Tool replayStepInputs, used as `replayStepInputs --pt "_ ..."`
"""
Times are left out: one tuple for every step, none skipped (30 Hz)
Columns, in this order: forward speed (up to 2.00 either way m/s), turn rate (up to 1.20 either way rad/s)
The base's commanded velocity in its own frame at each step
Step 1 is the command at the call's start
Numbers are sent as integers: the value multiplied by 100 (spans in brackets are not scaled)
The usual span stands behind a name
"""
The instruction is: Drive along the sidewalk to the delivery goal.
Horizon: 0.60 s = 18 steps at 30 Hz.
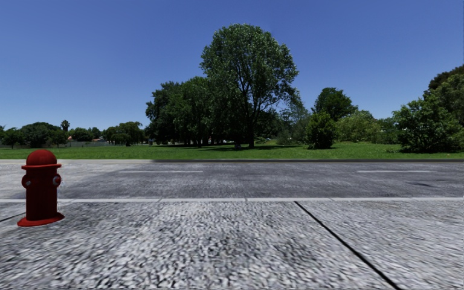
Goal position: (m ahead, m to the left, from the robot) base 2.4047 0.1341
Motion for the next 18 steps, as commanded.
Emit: replayStepInputs --pt "200 0" --pt "200 0" --pt "200 0" --pt "200 0" --pt "200 0" --pt "200 0" --pt "189 0" --pt "177 0" --pt "168 0" --pt "163 0" --pt "163 0" --pt "159 0" --pt "156 0" --pt "150 0" --pt "150 0" --pt "148 0" --pt "145 0" --pt "142 0"
